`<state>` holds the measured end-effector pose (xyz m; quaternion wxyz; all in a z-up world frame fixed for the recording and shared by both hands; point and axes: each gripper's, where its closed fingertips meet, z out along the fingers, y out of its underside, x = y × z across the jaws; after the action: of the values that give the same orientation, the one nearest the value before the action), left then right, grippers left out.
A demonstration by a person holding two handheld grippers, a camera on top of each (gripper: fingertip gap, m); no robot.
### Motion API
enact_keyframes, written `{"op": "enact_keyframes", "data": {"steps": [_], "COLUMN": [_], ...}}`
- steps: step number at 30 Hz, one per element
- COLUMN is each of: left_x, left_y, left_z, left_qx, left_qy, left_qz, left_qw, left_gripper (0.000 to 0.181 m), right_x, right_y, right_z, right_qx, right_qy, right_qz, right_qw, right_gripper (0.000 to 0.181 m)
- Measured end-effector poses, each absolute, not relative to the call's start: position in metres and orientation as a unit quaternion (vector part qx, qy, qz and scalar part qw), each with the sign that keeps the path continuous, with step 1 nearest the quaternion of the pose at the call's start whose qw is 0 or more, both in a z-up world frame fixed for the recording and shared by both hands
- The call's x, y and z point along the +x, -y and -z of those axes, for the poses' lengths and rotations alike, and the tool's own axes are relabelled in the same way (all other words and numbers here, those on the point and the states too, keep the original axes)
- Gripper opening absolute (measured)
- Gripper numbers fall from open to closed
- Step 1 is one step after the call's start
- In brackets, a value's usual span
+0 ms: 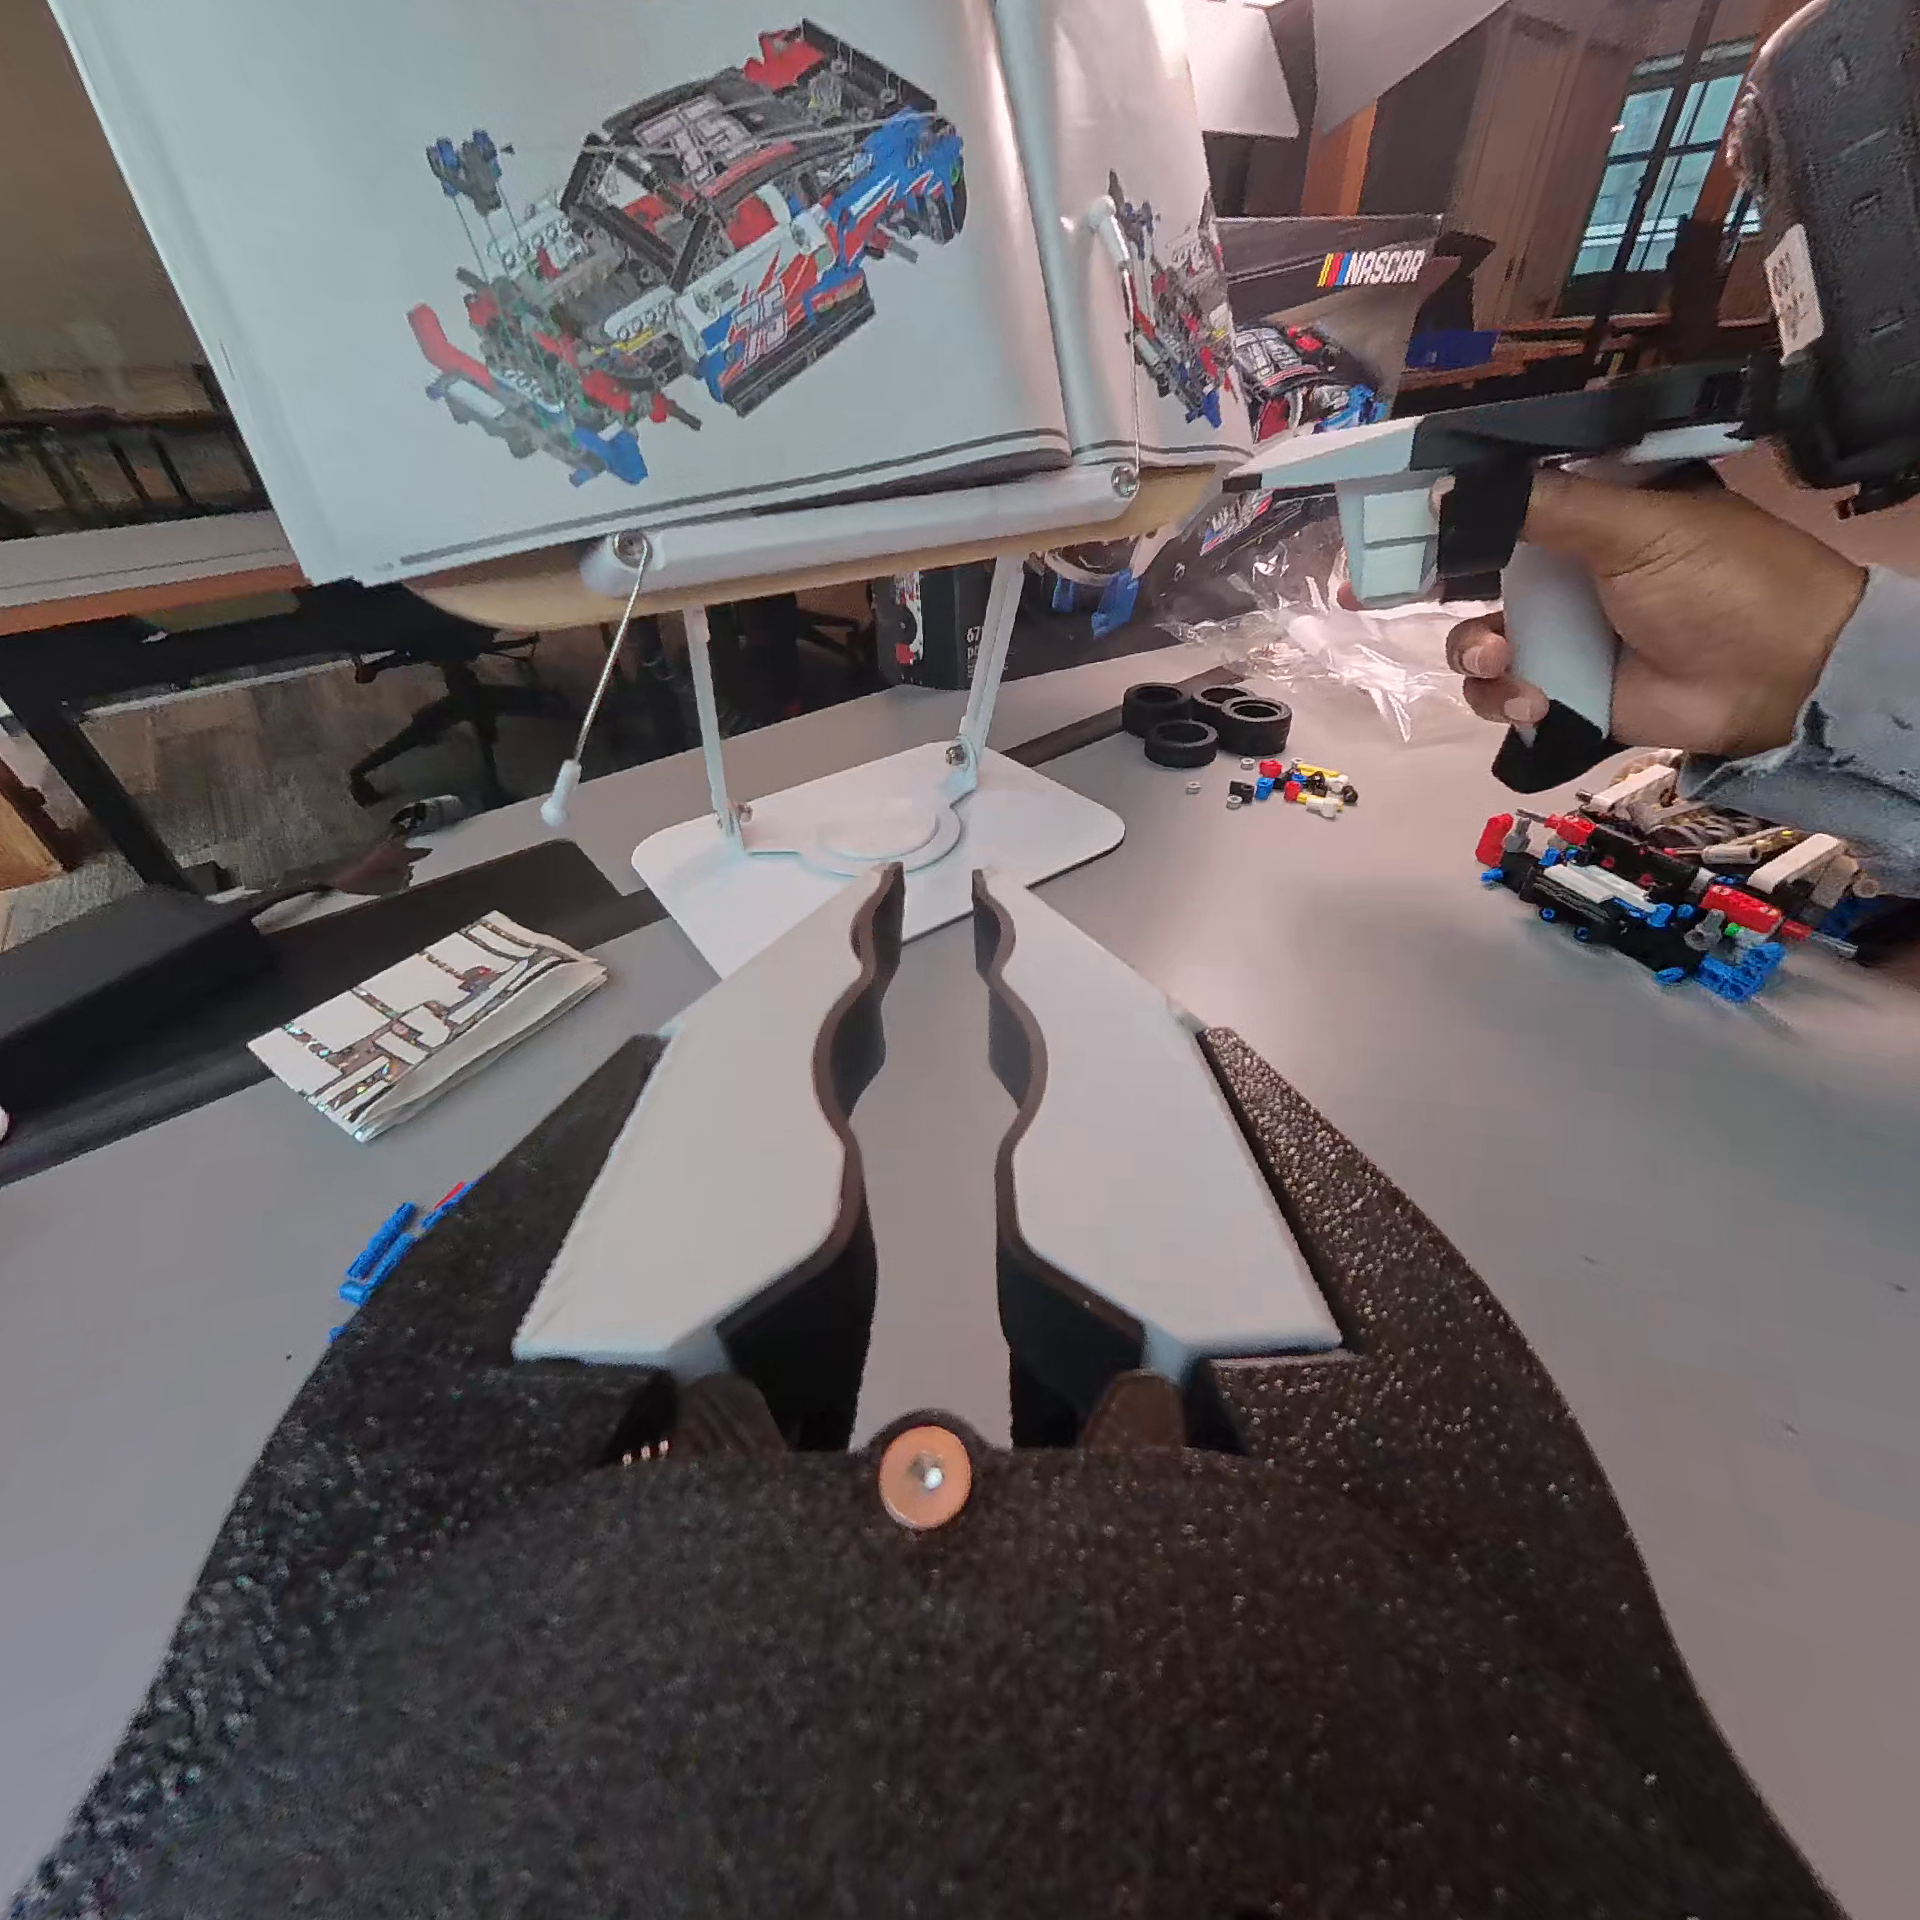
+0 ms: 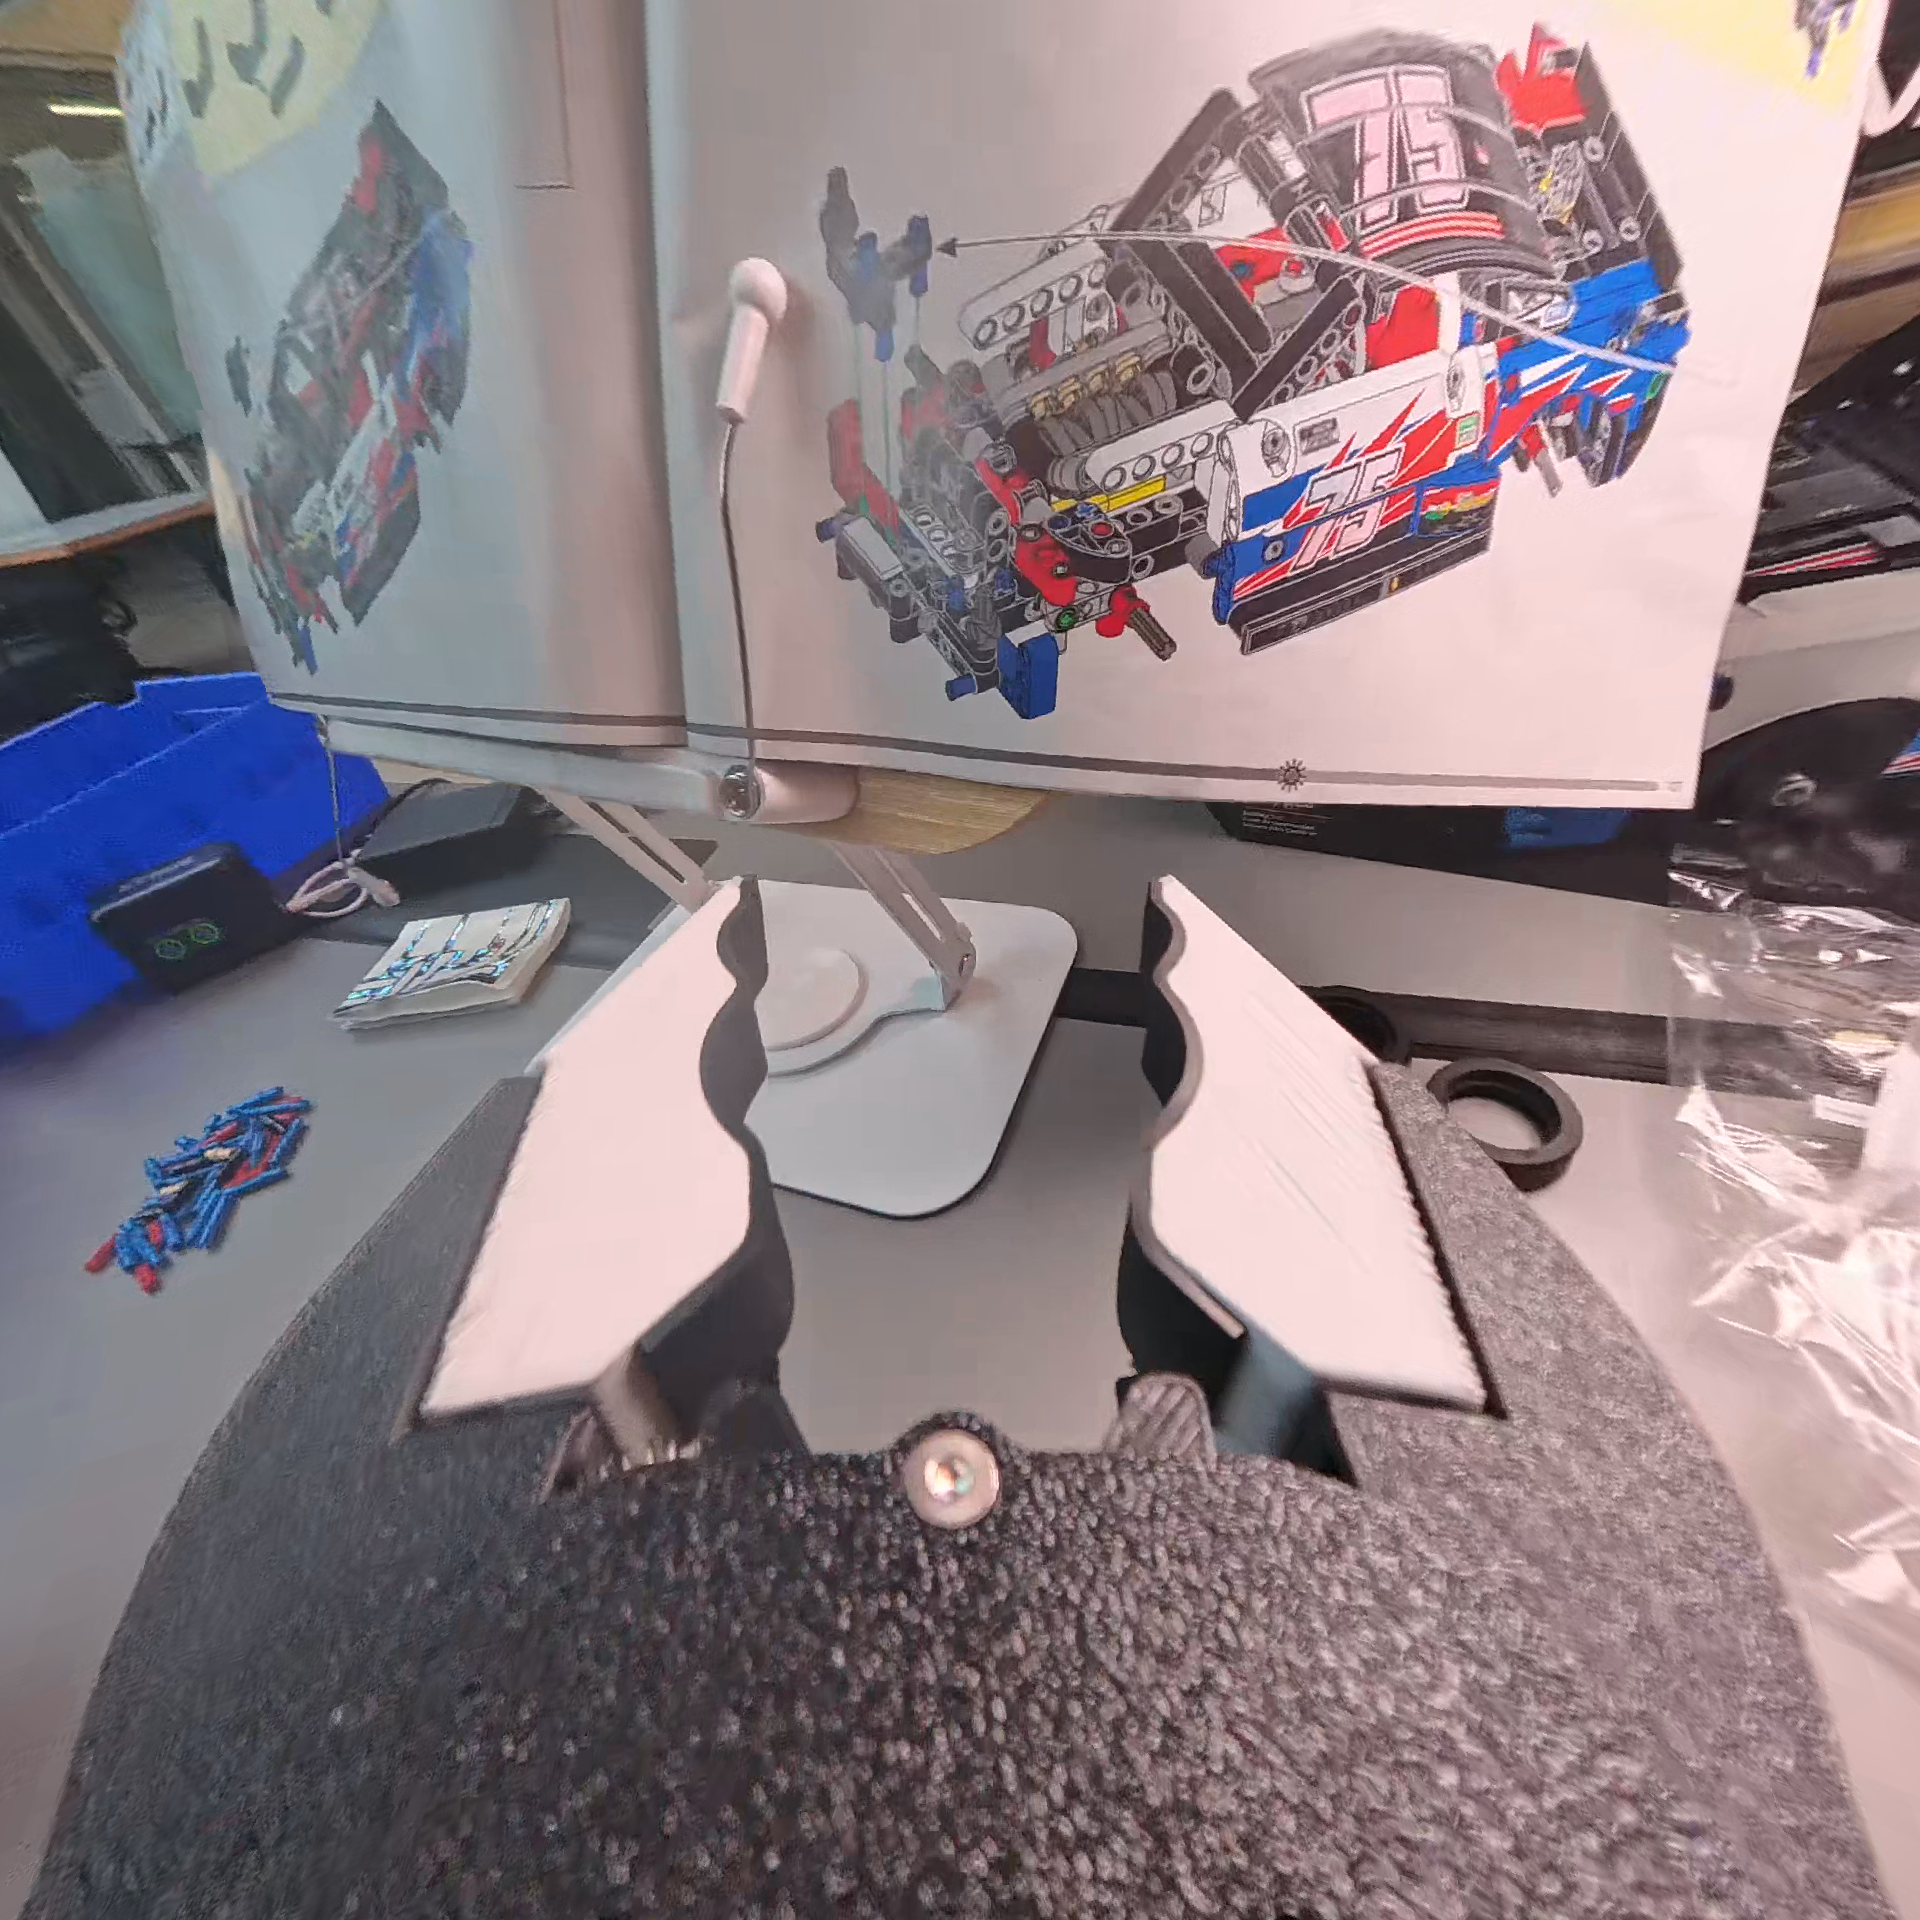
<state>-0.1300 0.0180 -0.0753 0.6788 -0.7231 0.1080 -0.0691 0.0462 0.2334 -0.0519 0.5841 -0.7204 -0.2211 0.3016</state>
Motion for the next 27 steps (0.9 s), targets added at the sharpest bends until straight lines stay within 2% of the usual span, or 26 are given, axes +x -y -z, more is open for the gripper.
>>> {"op": "enact_keyframes", "data": {"steps": [4,8,12,16,17,20,22,25,27], "left_x": [-0.146,-0.173,-0.213,-0.258,-0.26,-0.251,-0.239,-0.239,-0.239], "left_y": [-0.026,-0.062,-0.129,-0.204,-0.217,-0.239,-0.237,-0.229,-0.219], "left_z": [0.082,0.054,0.005,-0.011,-0.009,0.001,-0.006,-0.006,-0.005], "left_qx": [-0.729,-0.719,-0.711,-0.744,-0.752,-0.768,-0.746,-0.732,-0.721], "left_qy": [-0.085,-0.057,-0.034,-0.024,-0.032,-0.064,-0.11,-0.126,-0.137], "left_qz": [0.074,0.067,0.076,0.105,0.131,0.218,0.252,0.296,0.333], "left_qw": [0.675,0.689,0.698,0.66,0.645,0.598,0.606,0.6,0.592], "left_gripper": [0.017,0.051,0.077,0.11,0.111,0.096,0.059,0.042,0.032], "right_x": [0.039,0.032,0.029,0.028,0.029,0.032,0.032,0.032,0.033], "right_y": [-0.25,-0.254,-0.256,-0.256,-0.258,-0.264,-0.268,-0.273,-0.279], "right_z": [0.05,0.051,0.051,0.05,0.05,0.051,0.052,0.052,0.052], "right_qx": [-0.717,-0.71,-0.712,-0.715,-0.716,-0.719,-0.718,-0.715,-0.721], "right_qy": [0.206,0.209,0.21,0.199,0.197,0.189,0.191,0.192,0.179], "right_qz": [-0.325,-0.342,-0.341,-0.357,-0.355,-0.354,-0.356,-0.356,-0.347], "right_qw": [0.581,0.579,0.577,0.567,0.568,0.568,0.566,0.57,0.573], "right_gripper": [0.069,0.067,0.065,0.061,0.058,0.047,0.041,0.027,0.023]}}
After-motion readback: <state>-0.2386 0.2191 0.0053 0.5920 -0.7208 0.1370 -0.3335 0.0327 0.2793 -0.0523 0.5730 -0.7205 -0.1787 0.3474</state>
